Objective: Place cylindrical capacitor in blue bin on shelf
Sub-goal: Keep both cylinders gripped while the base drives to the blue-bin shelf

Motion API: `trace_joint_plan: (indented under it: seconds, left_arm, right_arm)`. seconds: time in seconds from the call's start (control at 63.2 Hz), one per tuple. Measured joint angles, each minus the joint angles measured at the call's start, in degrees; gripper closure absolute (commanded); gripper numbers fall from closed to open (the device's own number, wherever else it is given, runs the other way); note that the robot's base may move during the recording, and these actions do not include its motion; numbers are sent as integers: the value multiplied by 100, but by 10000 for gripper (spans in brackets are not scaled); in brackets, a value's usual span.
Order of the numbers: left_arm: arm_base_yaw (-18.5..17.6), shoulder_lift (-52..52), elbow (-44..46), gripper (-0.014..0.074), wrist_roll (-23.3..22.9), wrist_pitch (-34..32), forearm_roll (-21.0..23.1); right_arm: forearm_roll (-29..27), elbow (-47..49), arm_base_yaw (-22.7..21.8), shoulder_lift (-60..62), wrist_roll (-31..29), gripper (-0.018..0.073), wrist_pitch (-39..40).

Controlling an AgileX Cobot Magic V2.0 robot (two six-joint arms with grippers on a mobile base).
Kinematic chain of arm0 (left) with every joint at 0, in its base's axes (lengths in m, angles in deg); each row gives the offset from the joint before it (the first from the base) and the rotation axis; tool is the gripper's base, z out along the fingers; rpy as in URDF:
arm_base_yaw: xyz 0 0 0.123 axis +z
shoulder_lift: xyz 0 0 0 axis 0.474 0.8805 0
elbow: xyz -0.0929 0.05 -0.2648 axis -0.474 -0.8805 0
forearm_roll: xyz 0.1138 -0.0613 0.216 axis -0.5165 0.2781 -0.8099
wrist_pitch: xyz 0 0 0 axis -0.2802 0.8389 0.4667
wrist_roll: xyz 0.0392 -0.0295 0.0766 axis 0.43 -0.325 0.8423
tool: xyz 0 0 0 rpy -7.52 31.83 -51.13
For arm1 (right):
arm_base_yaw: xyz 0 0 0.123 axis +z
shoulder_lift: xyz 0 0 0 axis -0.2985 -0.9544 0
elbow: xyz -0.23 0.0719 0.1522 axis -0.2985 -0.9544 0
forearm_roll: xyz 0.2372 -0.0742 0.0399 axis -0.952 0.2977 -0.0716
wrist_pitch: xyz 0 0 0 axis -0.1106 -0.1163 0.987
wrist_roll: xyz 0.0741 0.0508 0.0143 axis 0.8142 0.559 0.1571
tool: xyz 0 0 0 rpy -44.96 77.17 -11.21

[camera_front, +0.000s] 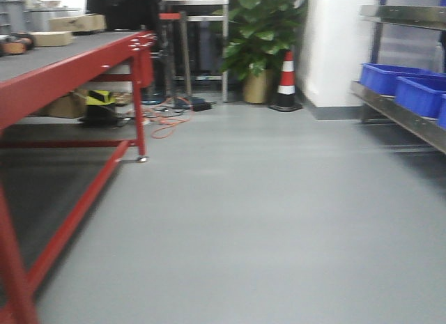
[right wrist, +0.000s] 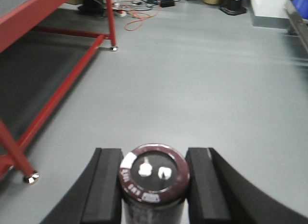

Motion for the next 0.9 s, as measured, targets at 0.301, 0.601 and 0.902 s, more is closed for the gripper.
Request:
trace_joint_plan:
  seconds: [0.301, 0.601, 0.902]
  left_arm:
    - [0, 0, 0, 708, 0, 0, 0]
    - [0, 0, 0, 708, 0, 0, 0]
    - [0, 0, 0, 708, 0, 0, 0]
  right_arm:
    - [0, 0, 0, 0, 0, 713, 0]
    - [0, 0, 0, 0, 0, 713, 0]
    - [0, 0, 0, 0, 0, 713, 0]
